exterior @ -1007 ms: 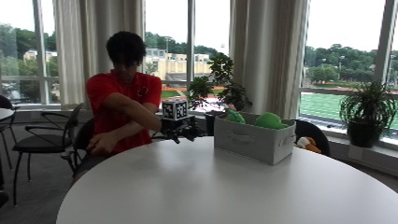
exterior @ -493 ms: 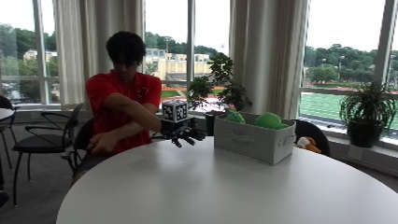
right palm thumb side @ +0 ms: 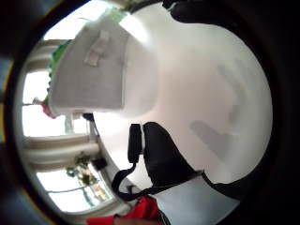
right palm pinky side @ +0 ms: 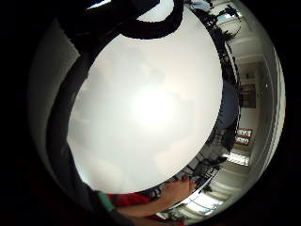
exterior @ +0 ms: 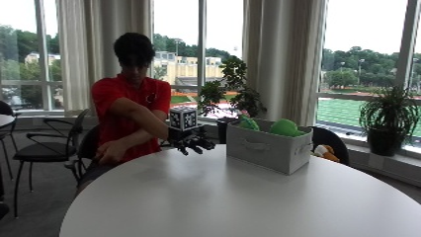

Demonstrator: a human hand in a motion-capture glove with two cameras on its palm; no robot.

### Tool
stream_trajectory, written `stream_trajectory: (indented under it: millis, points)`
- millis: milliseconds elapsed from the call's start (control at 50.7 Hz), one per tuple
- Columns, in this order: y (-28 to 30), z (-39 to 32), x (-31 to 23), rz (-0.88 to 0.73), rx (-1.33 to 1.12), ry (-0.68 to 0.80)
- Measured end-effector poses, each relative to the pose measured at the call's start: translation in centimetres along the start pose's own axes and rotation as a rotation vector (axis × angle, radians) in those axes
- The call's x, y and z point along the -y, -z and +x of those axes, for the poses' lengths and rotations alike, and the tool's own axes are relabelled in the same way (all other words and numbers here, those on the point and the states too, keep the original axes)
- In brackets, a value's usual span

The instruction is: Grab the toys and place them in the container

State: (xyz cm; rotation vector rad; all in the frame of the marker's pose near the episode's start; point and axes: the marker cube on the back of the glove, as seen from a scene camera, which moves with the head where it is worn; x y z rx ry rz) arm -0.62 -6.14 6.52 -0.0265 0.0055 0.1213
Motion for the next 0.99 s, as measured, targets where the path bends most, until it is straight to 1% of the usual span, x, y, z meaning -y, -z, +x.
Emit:
stream_trajectory:
  millis: [197,454,592,671,868,987]
  points:
    - [0.0,-0.2,-0.1,0.014,-0.035,0.018]
    - [0.3,-1.1,-1.3,-0.015,-0.022,-0.020]
    - [0.8,-2.2,-1.8,0.027,-0.039,0.022]
    - [1.1,-2.3,-1.6,0.031,-0.031,0.037]
    - [0.2,-2.9,-2.4,-0.003,0.038,0.002]
    - [-0.1,-2.9,-2.5,0.002,0.031,0.007]
